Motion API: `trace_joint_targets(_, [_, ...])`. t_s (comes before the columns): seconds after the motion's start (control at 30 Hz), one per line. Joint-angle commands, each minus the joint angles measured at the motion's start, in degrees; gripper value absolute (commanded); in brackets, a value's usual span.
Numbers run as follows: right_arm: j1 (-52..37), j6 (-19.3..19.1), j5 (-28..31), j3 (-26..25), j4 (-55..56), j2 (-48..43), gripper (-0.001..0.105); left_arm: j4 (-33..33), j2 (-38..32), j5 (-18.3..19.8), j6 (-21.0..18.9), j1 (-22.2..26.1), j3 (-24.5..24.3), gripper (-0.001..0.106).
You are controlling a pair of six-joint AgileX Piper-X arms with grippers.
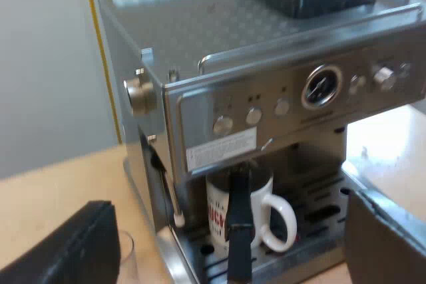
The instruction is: Place mug into machine
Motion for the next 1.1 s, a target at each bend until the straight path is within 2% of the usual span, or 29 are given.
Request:
trace_joint_targets(0.03, [0.0, -0.9, -0.1, 0.5, 1.5, -4.5, 0.055, 0.8, -3.9, -0.1, -0.1, -0.3, 1.0, 0.071])
trace_joint_targets(0.33, [0.0, -0.8, -0.1, 0.7, 8.4, -17.2, 0.055, 11.1, -20.4, -0.1, -0.1, -0.3, 7.7, 0.071])
trace_joint_targets(0.6, [0.0, -0.7, 0.1, 0.7, 16.0, -25.3, 0.055, 20.2, -31.2, -0.1, -0.1, -0.3, 9.3, 0.071])
trace_joint_targets(0.73, [0.0, 0.3, 0.1, 0.7, 19.6, -28.9, 0.055, 23.6, -31.2, 0.2, -0.1, -0.1, 9.1, 0.071])
trace_joint_targets(1.1, [0.0, 1.4, 0.1, 2.5, 21.3, -29.9, 0.055, 23.6, -31.2, 0.4, 2.0, -0.1, 9.1, 0.071])
